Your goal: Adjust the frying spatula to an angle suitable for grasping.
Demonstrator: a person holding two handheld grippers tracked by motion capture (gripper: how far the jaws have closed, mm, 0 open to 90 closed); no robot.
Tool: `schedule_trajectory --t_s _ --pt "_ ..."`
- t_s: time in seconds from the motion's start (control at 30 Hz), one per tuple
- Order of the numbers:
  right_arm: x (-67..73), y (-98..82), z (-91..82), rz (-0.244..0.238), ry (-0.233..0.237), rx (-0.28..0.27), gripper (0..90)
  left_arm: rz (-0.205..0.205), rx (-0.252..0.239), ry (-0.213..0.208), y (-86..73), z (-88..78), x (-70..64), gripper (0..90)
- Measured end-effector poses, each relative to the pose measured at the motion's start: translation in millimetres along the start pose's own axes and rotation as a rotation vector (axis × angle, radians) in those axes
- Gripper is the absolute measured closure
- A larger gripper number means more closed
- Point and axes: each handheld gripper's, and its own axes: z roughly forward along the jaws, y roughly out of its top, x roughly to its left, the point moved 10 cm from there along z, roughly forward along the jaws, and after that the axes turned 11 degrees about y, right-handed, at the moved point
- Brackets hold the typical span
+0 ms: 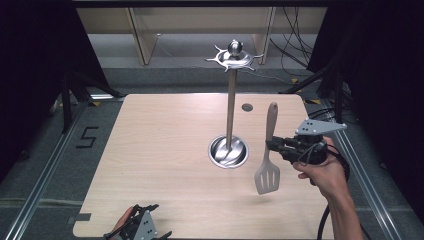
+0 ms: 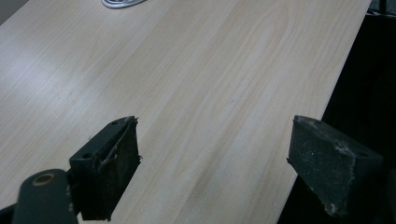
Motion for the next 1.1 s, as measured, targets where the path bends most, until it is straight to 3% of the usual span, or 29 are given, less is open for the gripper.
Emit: schedule_trajectory --t_s 0.03,0.07,0.1,0.17,0.33,0.47,0.5,0.63,0.83,1.0,1.07,1.1 --pt "-1.4 3.3 0.8 -0.018 -0.006 -0.016 77.2 -0.002 -0.002 0.002 0.0 0.1 -0.2 15.6" --pt "1.2 4.3 1.2 0.004 -0.005 -0.021 77.2 -0.004 -0.002 0.002 0.1 0.2 -0.2 15.6" --pt "-0.8 7.7 1.9 -0.022 -0.015 -0.040 77.2 -0.003 -0.002 0.002 0.1 0.3 -0.2 15.6" --pt "2.3 10.4 2.0 -0.013 0.007 -0.036 77.2 -0.004 -0.006 0.013 0.2 1.1 0.4 15.6" --pt "4.3 19.1 1.6 -0.016 0.000 -0.037 77.2 0.002 -0.001 0.001 -0.1 -0.1 0.3 15.6" --pt "5.5 36.8 2.5 -0.053 0.001 -0.060 77.2 0.003 -0.006 0.013 0.4 -0.1 1.6 15.6" --pt "5.8 40.4 2.5 -0.062 -0.001 -0.063 77.2 0.009 0.000 -0.002 0.1 -1.5 0.7 15.6" --pt "8.0 50.2 4.3 -0.060 0.003 -0.075 77.2 -0.002 -0.011 0.007 1.3 -0.5 0.2 15.6" --pt "4.3 68.9 11.8 -0.086 0.005 -0.060 77.2 0.001 -0.005 0.001 0.6 -0.6 0.4 15.6" --pt "4.8 78.1 17.9 -0.067 0.016 -0.067 77.2 -0.019 -0.021 0.002 2.4 -0.1 -1.3 15.6" --pt "1.2 83.3 19.9 -0.079 0.013 -0.065 77.2 0.002 -0.006 -0.007 0.6 -1.6 0.0 15.6" --pt "0.2 84.2 19.9 -0.081 0.016 -0.060 77.2 0.002 -0.008 0.016 0.6 -0.3 1.8 15.6"
